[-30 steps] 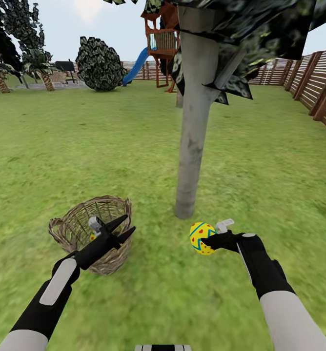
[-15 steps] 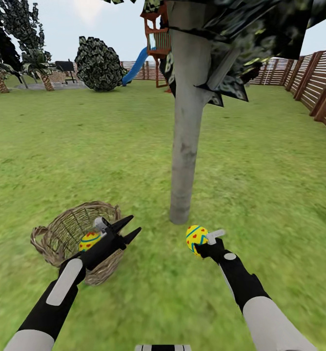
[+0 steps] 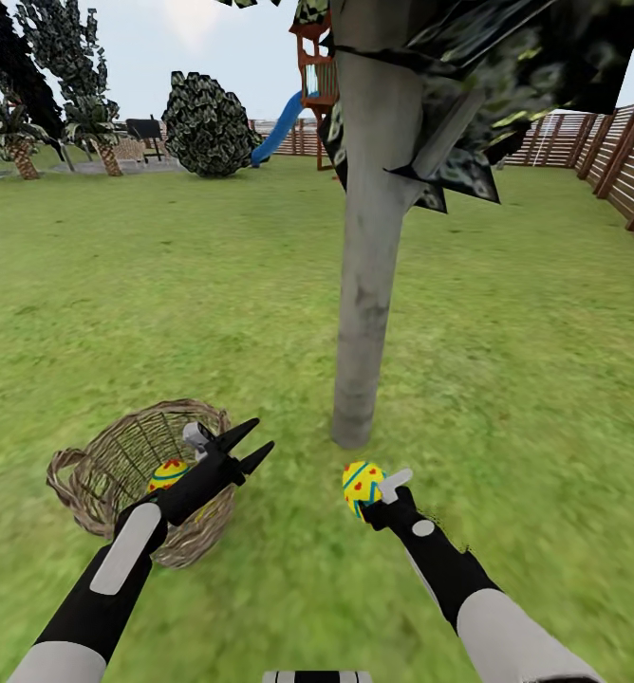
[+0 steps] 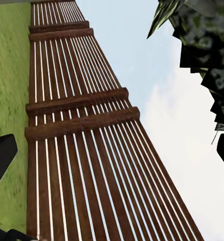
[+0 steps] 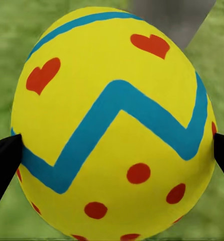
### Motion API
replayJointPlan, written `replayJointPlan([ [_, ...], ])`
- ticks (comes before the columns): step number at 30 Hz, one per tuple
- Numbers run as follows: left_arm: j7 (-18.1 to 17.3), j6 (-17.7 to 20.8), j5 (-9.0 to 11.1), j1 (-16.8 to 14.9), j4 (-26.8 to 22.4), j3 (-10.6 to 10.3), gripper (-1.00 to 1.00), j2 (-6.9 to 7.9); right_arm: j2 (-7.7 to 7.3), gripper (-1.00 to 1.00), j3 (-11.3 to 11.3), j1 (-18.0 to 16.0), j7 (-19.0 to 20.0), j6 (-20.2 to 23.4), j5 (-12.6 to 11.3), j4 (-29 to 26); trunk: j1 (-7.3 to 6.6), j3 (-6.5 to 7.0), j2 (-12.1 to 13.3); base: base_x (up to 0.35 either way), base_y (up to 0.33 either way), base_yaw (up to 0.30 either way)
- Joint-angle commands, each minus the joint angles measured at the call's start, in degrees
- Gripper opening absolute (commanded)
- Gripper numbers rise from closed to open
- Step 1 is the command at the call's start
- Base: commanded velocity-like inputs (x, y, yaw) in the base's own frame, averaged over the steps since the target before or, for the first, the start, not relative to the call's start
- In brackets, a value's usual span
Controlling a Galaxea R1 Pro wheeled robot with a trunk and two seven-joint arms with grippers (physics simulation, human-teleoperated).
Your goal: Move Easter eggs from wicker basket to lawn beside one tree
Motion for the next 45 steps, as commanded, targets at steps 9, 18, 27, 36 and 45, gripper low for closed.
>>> replayJointPlan([
  [9,0.0,0.22,0.34,-0.03,0.01,-2.48,1.0,-0.61,1.27,-1.0,-0.08,-0.03,-6.16,-1.18,0.37,4.61,-0.01,-0.04,-0.02,0.123,-0.122,0.0],
  [18,0.0,-1.0,0.34,-0.03,0.08,-3.03,1.0,-0.93,1.52,-1.0,-0.09,-0.03,-9.24,-1.36,0.48,5.39,-0.01,-0.04,-0.02,0.113,-0.085,0.0],
  [27,0.0,-1.02,0.37,-0.03,0.07,-3.07,1.0,-1.73,1.52,-1.0,-0.09,-0.03,-9.25,-1.29,0.37,5.39,0.06,-0.71,-0.06,0.032,-0.023,0.0],
  [36,0.0,-1.02,0.31,-0.03,0.1,-3.07,1.0,-2.42,1.61,-1.0,-0.09,-0.03,-9.25,-1.28,0.33,5.39,0.3,-2.7,-0.18,0.0,0.0,0.0],
  [45,0.0,-1.02,0.28,-0.03,0.09,-3.07,1.0,-2.42,1.8,-1.0,-0.09,-0.03,-9.27,-1.13,0.11,5.39,0.53,-4.69,-0.3,0.0,0.0,0.0],
])
